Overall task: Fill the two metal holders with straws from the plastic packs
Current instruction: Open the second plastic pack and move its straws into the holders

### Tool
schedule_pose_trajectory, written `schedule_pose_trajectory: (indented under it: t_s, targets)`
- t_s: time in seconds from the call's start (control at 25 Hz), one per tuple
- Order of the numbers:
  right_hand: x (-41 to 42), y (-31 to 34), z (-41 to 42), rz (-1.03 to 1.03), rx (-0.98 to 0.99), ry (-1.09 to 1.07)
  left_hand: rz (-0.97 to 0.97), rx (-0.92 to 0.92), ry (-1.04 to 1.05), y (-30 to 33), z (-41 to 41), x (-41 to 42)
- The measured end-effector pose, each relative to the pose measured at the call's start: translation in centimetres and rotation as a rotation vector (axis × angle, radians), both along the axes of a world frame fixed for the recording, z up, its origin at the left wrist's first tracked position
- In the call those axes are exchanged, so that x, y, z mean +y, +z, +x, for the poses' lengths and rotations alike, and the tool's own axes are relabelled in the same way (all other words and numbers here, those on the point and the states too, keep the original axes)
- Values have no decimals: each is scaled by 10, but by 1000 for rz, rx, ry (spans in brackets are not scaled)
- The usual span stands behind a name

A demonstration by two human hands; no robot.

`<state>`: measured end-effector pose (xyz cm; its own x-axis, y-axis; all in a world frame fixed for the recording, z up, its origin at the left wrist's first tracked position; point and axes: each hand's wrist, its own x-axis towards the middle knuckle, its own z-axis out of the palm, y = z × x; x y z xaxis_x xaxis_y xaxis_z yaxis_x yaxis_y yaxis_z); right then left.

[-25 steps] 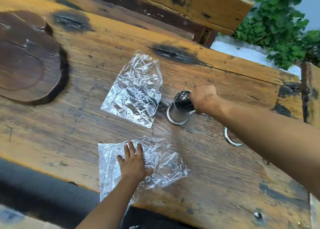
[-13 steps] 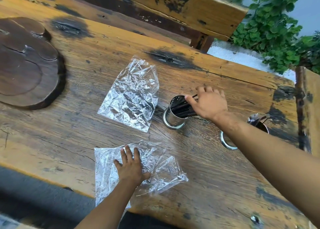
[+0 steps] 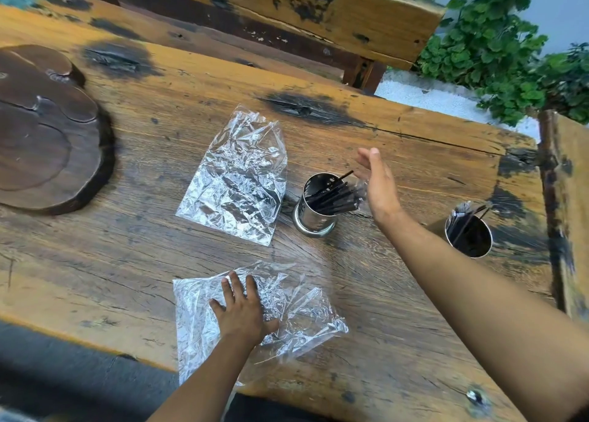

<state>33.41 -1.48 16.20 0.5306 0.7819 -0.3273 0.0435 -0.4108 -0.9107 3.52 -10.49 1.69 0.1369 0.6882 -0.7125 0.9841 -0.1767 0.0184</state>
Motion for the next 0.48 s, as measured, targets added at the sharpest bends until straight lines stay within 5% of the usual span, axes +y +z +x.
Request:
schedule_pose_trajectory:
  t_s: [0.2,0.48]
  targets:
    - [-72,-28,9,-42,191,-312,17,-7,1,3,1,-2]
    - [-205,-127,-71,-759,-33,-133,74,-47,91,9,12,-18]
